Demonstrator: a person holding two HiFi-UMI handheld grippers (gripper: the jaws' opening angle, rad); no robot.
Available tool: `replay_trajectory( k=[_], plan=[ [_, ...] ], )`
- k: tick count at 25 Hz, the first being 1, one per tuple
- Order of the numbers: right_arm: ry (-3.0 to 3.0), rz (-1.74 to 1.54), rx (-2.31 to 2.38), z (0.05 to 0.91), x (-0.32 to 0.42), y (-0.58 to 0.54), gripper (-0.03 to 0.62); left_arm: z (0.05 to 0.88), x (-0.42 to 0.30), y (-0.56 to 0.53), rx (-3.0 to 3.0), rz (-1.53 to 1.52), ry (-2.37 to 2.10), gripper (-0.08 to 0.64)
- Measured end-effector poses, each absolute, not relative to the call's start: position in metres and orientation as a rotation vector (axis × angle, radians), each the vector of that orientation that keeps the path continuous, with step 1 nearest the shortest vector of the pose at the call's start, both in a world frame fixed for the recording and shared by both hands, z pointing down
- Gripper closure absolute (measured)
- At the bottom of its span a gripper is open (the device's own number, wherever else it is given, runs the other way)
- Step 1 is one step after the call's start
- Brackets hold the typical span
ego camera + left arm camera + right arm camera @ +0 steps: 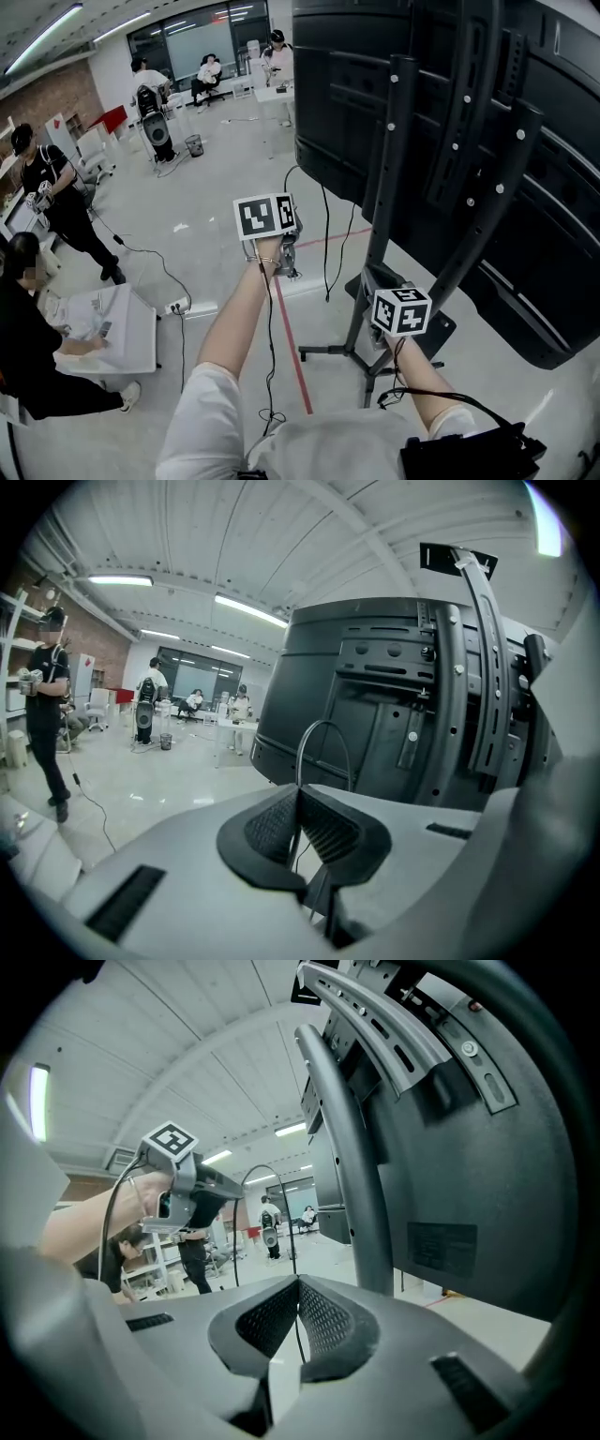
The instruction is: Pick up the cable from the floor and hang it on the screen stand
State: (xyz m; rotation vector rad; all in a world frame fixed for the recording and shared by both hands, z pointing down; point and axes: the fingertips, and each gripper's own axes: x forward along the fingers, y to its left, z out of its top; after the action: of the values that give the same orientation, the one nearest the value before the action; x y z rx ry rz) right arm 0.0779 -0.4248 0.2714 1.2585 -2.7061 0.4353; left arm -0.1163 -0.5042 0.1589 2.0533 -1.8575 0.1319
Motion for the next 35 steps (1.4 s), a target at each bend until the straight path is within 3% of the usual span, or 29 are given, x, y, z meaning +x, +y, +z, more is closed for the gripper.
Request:
replay_trajectory(
  k=[35],
  plan=[
    [-2.686,0.35,1.384,0.21,-0.031,-0.545,0.575,0.03,-0.125,-0.701,2.275,0.137,-1.712,0.552]
  ],
)
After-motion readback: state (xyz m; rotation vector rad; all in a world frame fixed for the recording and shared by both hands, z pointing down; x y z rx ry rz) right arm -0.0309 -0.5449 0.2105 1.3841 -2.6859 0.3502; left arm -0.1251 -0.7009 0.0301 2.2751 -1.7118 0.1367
